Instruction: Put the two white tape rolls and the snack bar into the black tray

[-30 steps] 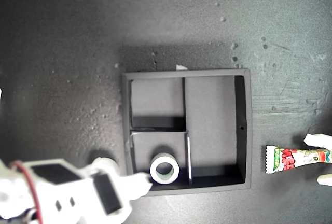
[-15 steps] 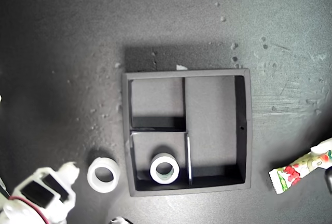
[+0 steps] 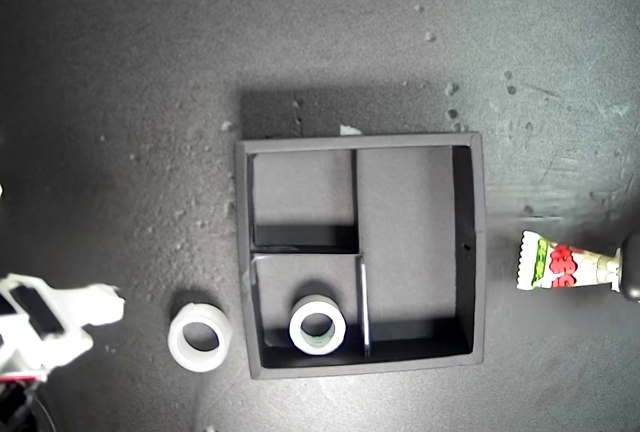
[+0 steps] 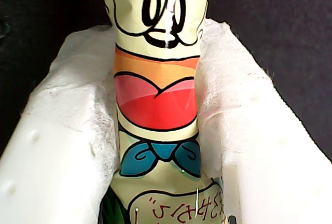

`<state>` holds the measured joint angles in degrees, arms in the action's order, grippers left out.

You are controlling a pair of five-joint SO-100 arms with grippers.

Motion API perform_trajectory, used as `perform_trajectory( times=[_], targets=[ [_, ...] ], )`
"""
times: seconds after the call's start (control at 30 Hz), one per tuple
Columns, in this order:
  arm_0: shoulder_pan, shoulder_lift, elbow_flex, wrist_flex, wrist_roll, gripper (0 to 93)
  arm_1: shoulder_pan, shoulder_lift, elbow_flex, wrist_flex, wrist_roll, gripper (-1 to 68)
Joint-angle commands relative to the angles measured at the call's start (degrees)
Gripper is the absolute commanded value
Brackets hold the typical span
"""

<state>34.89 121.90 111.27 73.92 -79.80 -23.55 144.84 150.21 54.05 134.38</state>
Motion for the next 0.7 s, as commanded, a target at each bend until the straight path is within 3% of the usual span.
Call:
perform_trajectory(
  times=[0.0,0.1,0.27,0.67],
  targets=[
    [0.79,-3.25,1.67,-8.44,3.87,12.1,4.66,1.05,-5.36,3.16,-1.67,-0.6],
    [0.97,-9.84,-1.05,-12.39,7.38,12.3,9.58,0.53,-10.72,6.94,-10.28,-0.7],
    [1.14,-22.06,-10.9,-13.01,10.46,13.0,15.82,0.97,-16.35,5.19,-41.48,-0.7],
    [2.55,-28.65,-12.57,-15.38,8.7,14.4,14.94,-3.25,-37.27,9.23,-79.1,-0.7]
  ],
)
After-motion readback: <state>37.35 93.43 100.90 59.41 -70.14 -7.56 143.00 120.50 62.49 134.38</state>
